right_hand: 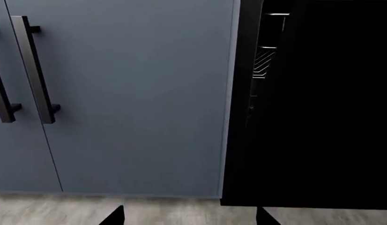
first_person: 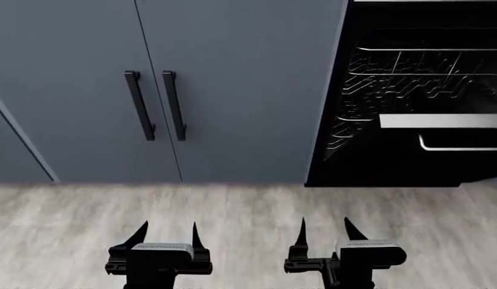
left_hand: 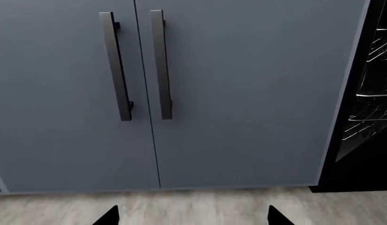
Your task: Close the dishwasher door
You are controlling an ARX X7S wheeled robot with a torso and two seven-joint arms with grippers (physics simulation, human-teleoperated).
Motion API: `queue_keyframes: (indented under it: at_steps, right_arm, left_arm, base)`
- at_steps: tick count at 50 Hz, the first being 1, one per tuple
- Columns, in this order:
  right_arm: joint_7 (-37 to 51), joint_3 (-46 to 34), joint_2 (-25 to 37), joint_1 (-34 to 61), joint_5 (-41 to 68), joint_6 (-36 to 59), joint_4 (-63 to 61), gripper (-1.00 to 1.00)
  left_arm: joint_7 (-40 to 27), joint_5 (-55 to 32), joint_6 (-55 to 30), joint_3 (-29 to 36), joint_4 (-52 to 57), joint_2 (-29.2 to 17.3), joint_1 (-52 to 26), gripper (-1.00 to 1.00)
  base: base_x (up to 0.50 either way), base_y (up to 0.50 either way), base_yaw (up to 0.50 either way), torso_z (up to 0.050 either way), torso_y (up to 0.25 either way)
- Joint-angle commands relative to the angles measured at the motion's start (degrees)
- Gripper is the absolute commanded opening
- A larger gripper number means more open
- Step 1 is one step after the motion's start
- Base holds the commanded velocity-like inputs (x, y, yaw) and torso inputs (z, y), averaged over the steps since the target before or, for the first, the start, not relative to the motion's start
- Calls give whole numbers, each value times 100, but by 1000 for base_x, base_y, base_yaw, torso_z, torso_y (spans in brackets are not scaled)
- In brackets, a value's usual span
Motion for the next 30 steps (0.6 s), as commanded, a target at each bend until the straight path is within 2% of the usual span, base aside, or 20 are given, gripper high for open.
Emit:
queue_keyframes:
  at_steps: [1,30]
  right_arm:
    - [28,-34,29,-5,15,-21,5,100]
    - [107,-110,81,17,61,-50,25,100]
  left_arm:
    - [-35,-18,7,38,7,-23,3,100]
    - [-107,-70,27,123,9,-79,3,100]
  base:
    - [0,0,0,-50,-6]
    - [0,0,0,-50,-9]
